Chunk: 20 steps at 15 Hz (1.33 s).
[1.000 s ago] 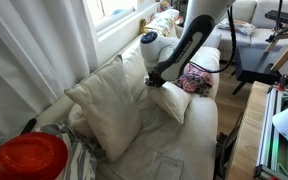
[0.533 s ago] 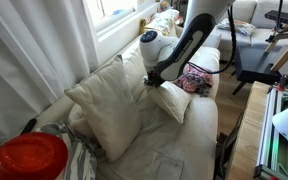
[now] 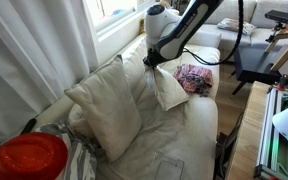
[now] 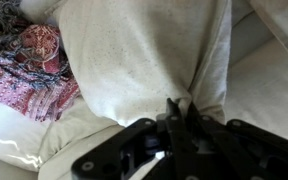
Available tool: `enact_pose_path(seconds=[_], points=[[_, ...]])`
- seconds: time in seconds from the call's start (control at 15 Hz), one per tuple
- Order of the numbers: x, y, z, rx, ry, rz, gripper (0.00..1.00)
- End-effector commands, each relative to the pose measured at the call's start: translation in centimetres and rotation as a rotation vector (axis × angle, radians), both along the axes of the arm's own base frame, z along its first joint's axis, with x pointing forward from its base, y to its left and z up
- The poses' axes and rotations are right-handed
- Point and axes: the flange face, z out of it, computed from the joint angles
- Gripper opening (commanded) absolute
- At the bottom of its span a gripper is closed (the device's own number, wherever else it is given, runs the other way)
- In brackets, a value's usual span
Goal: Move the blanket to the right, pick up the lying pillow on the couch and put it in an upright position
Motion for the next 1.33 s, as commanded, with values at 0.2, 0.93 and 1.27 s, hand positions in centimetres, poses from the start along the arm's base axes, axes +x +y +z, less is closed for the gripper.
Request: enact_pose_path(seconds=[0.2,0.93,1.27], points=[[1.3,-1.6,6.6,0.129,-0.182,-0.186,0.03],[2.4,-6.1,13.0,0.281,-0.513,-0.366,0.03],[3.3,-6.7,13.6,0.268,-0.539,-0.356,0.1]])
